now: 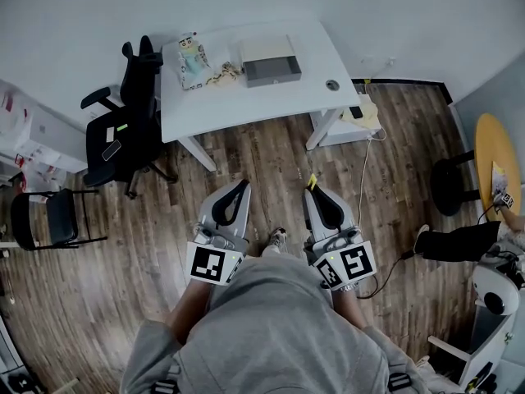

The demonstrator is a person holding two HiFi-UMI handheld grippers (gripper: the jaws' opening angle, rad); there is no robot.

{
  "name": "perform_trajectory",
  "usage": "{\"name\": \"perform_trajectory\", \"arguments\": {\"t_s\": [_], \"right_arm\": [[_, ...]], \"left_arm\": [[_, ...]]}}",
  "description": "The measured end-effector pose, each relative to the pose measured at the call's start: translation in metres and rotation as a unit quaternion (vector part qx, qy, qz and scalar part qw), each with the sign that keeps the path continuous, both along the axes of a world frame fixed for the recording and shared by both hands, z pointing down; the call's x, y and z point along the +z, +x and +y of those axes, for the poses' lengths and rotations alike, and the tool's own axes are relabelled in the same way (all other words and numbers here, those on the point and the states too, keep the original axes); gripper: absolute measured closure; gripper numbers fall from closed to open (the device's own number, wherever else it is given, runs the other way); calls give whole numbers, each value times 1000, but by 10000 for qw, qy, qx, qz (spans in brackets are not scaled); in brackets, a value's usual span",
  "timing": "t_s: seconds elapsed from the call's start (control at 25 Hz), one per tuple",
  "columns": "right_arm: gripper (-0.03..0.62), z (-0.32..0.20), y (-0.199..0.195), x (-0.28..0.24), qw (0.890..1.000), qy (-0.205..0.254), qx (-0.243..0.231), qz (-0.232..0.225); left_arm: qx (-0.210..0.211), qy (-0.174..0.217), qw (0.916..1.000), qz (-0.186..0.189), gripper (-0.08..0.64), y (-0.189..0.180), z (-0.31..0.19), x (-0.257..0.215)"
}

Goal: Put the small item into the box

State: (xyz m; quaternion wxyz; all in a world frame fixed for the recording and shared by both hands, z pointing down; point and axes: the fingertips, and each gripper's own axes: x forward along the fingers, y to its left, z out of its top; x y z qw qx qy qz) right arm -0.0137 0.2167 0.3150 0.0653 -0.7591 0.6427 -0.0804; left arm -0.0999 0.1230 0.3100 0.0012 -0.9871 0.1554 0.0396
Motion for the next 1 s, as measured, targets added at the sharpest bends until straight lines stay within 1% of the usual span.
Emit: {"name": "perform_trajectory", "arguments": {"t_s": [0.2,0.32,0.44,0.56,0.8,1.0], "right_arm": [[540,8,31,2,9999,9,-118,-17],[540,10,40,4,9999,17,-155,-45],[540,12,46,8,9998,3,-184,-107],[540,9,52,9,9997,-4,-220,-127],[540,3,63,14,9998,-62,-157,-122],[540,-4,79,18,9999,-94,-53,-97]], "left_arm": [[-142,-55,9999,24,557,26,11,1],[-131,-106,9998,-135,557,33,17,6],[-170,-124,9996,-206,557,38,17,10],[-235,-94,9996,-94,557,44,13,7],[-137,-142,9997,-135,557,57,7,14],[-12,-135,9999,-89,557,78,-4,16]]}}
